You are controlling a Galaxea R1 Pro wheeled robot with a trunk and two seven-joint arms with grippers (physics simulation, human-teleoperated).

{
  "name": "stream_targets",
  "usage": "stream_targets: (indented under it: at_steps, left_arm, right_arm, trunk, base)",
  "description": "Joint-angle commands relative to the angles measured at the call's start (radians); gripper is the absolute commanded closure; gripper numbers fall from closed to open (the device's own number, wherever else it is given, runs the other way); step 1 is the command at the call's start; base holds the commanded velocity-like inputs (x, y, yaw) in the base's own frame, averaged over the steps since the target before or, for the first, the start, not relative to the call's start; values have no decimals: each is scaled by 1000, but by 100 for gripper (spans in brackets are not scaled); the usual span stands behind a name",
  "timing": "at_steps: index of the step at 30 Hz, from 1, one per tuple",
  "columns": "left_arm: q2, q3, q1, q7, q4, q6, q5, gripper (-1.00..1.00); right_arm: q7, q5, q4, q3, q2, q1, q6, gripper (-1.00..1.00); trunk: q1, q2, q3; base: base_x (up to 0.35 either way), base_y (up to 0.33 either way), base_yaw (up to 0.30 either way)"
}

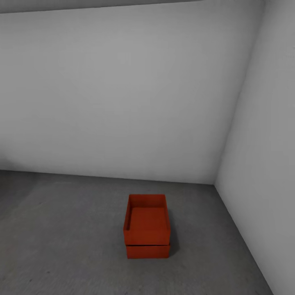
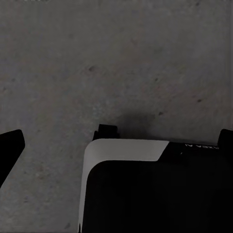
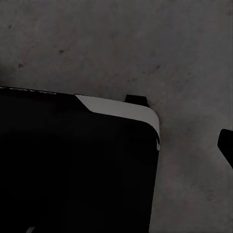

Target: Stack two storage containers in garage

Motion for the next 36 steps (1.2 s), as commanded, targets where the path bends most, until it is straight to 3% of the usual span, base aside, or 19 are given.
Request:
stream_targets:
  at_steps: [1,36]
  left_arm:
    - [0,-2,-1,-5,1,-4,10,-100]
    - [3,-6,-1,2,-5,-6,-1,-100]
  right_arm:
    - [-3,-8,1,8,0,-1,-3,-100]
    - [-4,1,1,10,-1,-1,4,-100]
  trunk:
    - [0,-1,-1]
    - [0,-1,-7]
  base:
    - [0,0,0]
    - [0,0,0]
